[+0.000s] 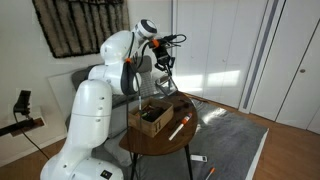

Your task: Pour the contents in the basket into the brown box

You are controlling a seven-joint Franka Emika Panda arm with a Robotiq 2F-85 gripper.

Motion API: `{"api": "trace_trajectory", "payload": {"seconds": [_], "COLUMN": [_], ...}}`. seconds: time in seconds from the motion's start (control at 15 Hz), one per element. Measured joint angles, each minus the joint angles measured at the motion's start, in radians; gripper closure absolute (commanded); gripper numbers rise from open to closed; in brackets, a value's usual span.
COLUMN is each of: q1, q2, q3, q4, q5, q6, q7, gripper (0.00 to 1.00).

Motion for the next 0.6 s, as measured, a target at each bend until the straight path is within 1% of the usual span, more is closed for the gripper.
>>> {"api": "trace_trajectory", "payload": {"seconds": [0.27, 0.47, 0.6], "q1": [0.014, 0.051, 0.091], "q2": [0.029, 0.061, 0.087], "q3": [0.014, 0.017, -0.003], "q4": [-0.014, -0.089, -0.139], "q5": [-0.033, -0.032, -0.031], "q6": [-0.043, -0.045, -0.044], "q7": [-0.001, -0.017, -0.057], "gripper": [0.98, 0.98, 0.98]}}
